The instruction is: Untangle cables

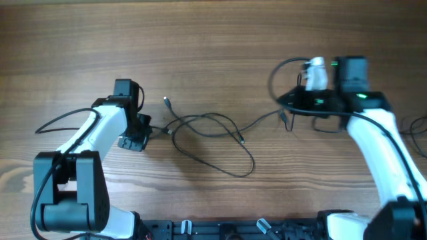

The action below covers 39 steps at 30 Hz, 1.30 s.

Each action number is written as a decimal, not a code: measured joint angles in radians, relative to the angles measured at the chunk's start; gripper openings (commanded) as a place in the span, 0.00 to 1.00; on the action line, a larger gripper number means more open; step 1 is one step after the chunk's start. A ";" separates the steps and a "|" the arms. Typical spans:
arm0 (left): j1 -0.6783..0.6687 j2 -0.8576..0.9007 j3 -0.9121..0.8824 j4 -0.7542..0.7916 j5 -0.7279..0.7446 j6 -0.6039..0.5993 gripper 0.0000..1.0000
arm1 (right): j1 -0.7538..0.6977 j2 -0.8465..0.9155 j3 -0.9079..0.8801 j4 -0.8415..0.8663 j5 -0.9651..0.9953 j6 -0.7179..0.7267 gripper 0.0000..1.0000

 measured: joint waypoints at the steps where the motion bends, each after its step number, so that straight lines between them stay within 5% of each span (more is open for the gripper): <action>1: -0.013 0.000 0.000 0.001 0.000 0.000 0.30 | 0.038 0.021 0.000 0.017 0.000 -0.008 0.15; 2: -0.023 0.000 0.000 0.001 0.003 0.002 0.35 | 0.067 0.035 0.000 0.031 0.006 -0.010 0.23; 4: -0.046 0.000 0.000 0.002 0.003 -0.006 0.46 | 0.126 0.061 0.000 0.062 0.054 -0.007 0.53; 5: -0.053 0.000 0.000 0.002 0.006 -0.003 0.61 | 0.148 0.072 0.000 0.072 0.099 0.000 0.73; 6: -0.060 0.000 0.000 0.002 0.006 -0.003 0.99 | 0.179 0.095 0.000 0.079 0.177 0.018 1.00; 10: -0.068 0.000 0.000 0.001 0.007 -0.007 1.00 | 0.195 0.143 0.000 0.079 0.298 0.082 1.00; 17: -0.068 0.000 0.000 0.002 0.007 -0.007 1.00 | 0.195 0.151 0.000 0.086 0.233 0.174 1.00; 27: -0.068 0.000 0.000 0.002 0.007 -0.007 1.00 | 0.431 0.151 0.000 0.130 0.166 0.025 0.89; 33: -0.068 0.000 0.000 0.001 0.007 -0.007 1.00 | 0.641 0.151 0.000 0.134 0.350 -0.097 0.96; 39: -0.068 0.000 0.000 0.002 0.007 -0.007 1.00 | 0.707 0.151 0.000 0.191 0.477 -0.139 0.91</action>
